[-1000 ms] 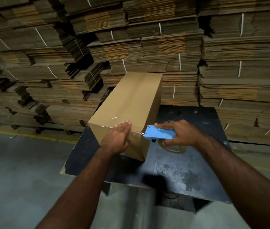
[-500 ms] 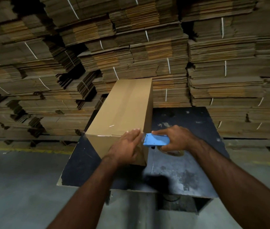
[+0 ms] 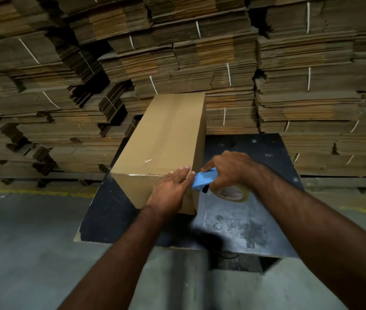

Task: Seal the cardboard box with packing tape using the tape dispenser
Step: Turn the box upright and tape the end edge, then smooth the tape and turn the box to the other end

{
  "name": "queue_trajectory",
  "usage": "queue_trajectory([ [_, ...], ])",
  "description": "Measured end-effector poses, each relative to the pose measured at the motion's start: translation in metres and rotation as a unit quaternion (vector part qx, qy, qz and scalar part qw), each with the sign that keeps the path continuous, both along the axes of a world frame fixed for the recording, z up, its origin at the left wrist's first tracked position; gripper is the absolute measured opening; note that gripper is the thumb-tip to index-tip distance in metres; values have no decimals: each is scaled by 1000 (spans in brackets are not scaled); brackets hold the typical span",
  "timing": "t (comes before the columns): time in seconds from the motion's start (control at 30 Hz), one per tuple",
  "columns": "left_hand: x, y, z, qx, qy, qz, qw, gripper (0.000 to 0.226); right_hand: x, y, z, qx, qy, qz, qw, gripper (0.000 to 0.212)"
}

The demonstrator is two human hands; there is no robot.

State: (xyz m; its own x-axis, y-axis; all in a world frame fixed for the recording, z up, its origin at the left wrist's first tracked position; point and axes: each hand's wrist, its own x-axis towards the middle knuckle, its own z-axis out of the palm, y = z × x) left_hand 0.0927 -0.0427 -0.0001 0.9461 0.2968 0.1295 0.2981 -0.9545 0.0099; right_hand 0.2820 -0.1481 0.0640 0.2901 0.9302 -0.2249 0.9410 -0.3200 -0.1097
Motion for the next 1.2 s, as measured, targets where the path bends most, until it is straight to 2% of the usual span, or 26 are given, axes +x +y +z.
queue_trajectory([
  [0.2,0,1,8,-30,-3,-1,1000,89,-10,10,25,-52,1,9,999,57],
  [0.33,-1,1,6,-23,-7,-5,1000,89,-15,2,10,-112,-130,-6,985,46],
  [0.37,-1,1,4,-24,-16,-7,1000,90,-11,-5,0,-111,-135,-24,984,47],
  [0.47,0,0,-1,-16,-30,-2,999,94,5,-25,-23,-61,-89,-102,989,62],
  [0.57,1,3,-4,-10,-14,-2,1000,98,11,-36,-48,-17,-39,-172,984,67],
  [0.73,1,2,-4,-12,-12,6,1000,97,2,-48,-126,54,58,-293,953,72],
  [0.8,2,2,-5,-12,-10,7,1000,96,-2,-52,-156,51,39,-310,949,74],
  [0.97,2,3,-10,-11,-9,13,1000,97,-16,-62,-193,-8,-27,-340,940,65],
  [1.2,2,3,-8,-13,-16,6,1000,94,-34,-62,-227,-24,70,-326,942,78],
])
